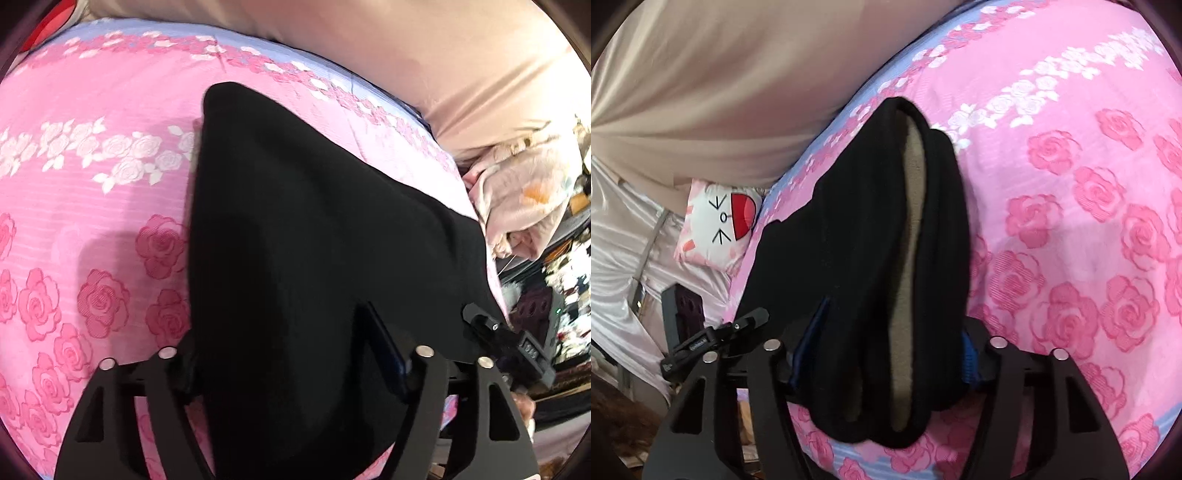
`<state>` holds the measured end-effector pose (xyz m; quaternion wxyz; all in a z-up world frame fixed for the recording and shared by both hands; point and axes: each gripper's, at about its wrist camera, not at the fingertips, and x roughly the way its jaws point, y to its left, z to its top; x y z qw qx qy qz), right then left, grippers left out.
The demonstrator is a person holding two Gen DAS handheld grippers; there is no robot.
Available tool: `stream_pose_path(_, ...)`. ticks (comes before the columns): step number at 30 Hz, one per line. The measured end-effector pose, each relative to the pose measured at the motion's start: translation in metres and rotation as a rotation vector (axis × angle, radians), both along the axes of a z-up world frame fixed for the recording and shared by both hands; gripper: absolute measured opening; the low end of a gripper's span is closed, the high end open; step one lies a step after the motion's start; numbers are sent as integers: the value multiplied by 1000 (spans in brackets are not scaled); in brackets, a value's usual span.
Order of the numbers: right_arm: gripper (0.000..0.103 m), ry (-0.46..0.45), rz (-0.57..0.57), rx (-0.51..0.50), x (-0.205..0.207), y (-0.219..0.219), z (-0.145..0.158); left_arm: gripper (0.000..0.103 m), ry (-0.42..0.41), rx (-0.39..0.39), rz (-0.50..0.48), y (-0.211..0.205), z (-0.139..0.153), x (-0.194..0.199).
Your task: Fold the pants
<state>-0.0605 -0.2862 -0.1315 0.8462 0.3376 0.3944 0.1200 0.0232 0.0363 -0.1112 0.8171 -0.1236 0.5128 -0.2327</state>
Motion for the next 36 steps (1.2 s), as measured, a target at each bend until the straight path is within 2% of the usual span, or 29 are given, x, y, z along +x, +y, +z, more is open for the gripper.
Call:
stream_pose_path(1, 60, -4, 4, -23, 0, 3, 0, 70, -20, 30, -4, -4, 0, -2)
stream_pose_path(3, 43, -14, -1, -18, -2, 6, 1, 56, -59, 79, -17, -11, 4, -7)
stream_pose_path(4, 42, -20, -5, -5, -5, 6, 4, 44, -73, 89, -12, -12, 8, -9)
stream_pose_path(7, 37, -57, -4, -31, -13, 9, 18, 33, -107, 116, -22, -13, 22, -13)
stream_pose_path(12, 36, -188, 14, -89, -29, 23, 71, 31, -250, 147, -61, -19, 66, -30)
stream_pose_path(17, 35, -314, 16, -121, -39, 25, 120, 30, -386, 102, -61, -13, 116, -41)
stream_pose_path(25, 35, -575, 25, -197, -42, 33, 210, 30, -670, 42, -38, -6, 205, -53)
stream_pose_path(31, 35, -767, 36, -246, -21, 33, 276, 31, -865, 13, -23, -4, 267, -44)
stream_pose_path(34, 35, -821, 41, -257, 2, 29, 300, 31, -936, -2, -9, -5, 292, -29)
stream_pose_path(36, 35, -833, 41, -257, 22, 26, 309, 32, -956, -10, 5, -5, 302, -13)
